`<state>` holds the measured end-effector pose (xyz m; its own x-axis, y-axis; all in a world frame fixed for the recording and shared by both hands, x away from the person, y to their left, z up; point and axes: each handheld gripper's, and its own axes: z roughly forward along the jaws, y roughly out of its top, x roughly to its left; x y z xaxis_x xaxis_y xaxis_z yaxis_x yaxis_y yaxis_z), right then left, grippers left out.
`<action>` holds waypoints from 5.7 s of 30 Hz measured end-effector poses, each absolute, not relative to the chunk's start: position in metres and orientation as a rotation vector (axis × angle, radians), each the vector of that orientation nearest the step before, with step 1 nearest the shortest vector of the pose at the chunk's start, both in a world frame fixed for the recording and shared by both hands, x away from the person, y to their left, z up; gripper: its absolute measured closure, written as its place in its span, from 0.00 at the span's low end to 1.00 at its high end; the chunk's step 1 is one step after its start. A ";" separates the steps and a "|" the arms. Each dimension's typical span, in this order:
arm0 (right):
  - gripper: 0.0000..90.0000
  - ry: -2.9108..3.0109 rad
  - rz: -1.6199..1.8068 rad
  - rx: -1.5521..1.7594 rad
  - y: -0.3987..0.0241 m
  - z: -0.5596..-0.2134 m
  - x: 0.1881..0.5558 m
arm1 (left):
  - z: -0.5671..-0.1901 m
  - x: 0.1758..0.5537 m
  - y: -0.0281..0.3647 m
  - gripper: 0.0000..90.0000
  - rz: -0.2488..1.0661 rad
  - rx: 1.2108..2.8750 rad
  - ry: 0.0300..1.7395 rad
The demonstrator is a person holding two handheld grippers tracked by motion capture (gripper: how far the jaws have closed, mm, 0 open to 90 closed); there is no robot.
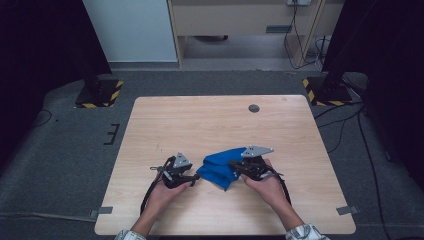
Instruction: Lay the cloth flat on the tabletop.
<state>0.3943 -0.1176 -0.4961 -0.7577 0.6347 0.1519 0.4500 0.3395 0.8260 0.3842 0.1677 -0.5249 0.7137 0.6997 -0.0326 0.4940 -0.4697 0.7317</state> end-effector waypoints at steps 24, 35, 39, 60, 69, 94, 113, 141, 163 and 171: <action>0.98 2.260 1.240 1.149 -0.160 -0.499 0.407 | -0.525 0.400 0.174 0.96 0.387 2.189 0.937; 0.98 2.276 1.232 1.178 -0.165 -0.507 0.409 | -0.522 0.401 0.184 0.71 0.430 2.115 0.990; 0.97 2.285 1.253 1.152 -0.161 -0.506 0.406 | -0.519 0.396 0.182 0.59 0.430 2.102 0.994; 0.96 2.340 1.211 1.071 -0.144 -0.513 0.401 | -0.509 0.369 0.134 0.54 0.349 2.068 0.817; 0.75 2.315 1.201 1.078 -0.144 -0.511 0.401 | -0.510 0.368 0.131 0.54 0.373 2.080 0.812; 0.93 2.480 1.099 1.038 -0.117 -0.522 0.433 | -0.531 0.422 0.128 0.94 0.366 2.127 0.890; 0.73 2.452 1.155 1.092 -0.108 -0.518 0.411 | -0.533 0.463 0.131 0.80 0.395 2.089 0.900; 0.65 2.308 1.201 1.027 -0.098 -0.509 0.399 | -0.502 0.390 0.167 0.35 0.430 2.002 0.935; 0.99 2.306 1.268 1.011 -0.105 -0.499 0.395 | -0.505 0.386 0.120 0.40 0.461 2.004 0.874; 0.99 2.315 1.259 0.994 -0.102 -0.498 0.393 | -0.514 0.397 0.123 0.56 0.495 2.030 0.908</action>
